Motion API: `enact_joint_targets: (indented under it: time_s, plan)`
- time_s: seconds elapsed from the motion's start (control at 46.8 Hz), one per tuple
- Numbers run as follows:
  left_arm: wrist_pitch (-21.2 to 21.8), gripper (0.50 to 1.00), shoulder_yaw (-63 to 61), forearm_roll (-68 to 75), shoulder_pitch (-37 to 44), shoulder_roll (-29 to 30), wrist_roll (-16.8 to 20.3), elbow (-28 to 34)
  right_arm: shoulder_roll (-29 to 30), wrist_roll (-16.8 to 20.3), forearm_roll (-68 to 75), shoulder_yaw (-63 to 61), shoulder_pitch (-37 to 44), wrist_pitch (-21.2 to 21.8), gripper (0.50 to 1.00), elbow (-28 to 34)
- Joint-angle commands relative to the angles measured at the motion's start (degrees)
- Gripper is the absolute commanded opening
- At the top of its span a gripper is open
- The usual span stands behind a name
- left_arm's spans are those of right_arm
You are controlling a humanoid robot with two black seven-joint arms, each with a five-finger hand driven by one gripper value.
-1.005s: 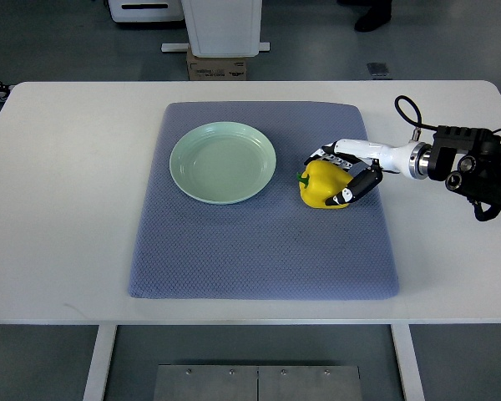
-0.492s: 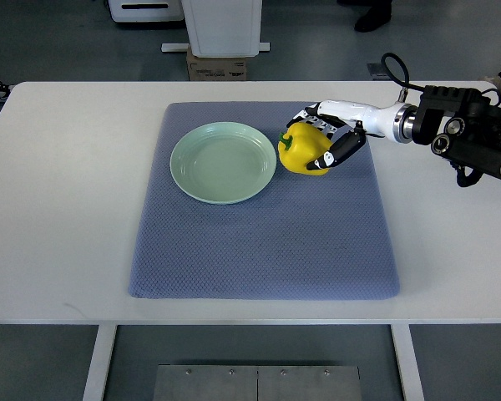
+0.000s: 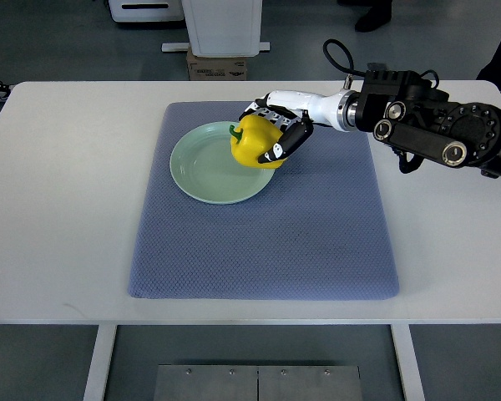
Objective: Place yellow pepper on plate with right hand
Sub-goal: 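Lift the pepper and carry it onto the green plate, then lower the pepper onto the plate and open the right hand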
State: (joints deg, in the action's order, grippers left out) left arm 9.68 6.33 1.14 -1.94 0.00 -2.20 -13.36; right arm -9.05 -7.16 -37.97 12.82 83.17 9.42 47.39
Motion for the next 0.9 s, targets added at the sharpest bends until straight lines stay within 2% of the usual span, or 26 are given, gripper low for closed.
enact_joint_targets:
  time_s: [0.0, 0.257, 0.449, 0.877]
  plan:
    - [0.0, 1.0, 0.0, 0.0, 0.0, 0.0, 0.0, 0.0, 2.0, 0.9, 0.3, 0.0, 0.3, 0.0, 0.5, -1.1]
    - [0.0, 1.0, 0.0, 0.0, 0.0, 0.0, 0.0, 0.0, 9.0, 4.1, 0.4, -1.0, 0.4, -0.6, 0.5, -4.3]
    - [0.0, 1.0, 0.0, 0.0, 0.0, 0.0, 0.0, 0.0, 9.1, 6.2, 0.4, -1.7, -0.5, -0.8, 0.5, -7.7]
    - [0.0, 1.0, 0.0, 0.0, 0.0, 0.0, 0.0, 0.0, 9.1, 9.3, 0.4, -2.9, -4.2, -1.8, 0.5, -7.9]
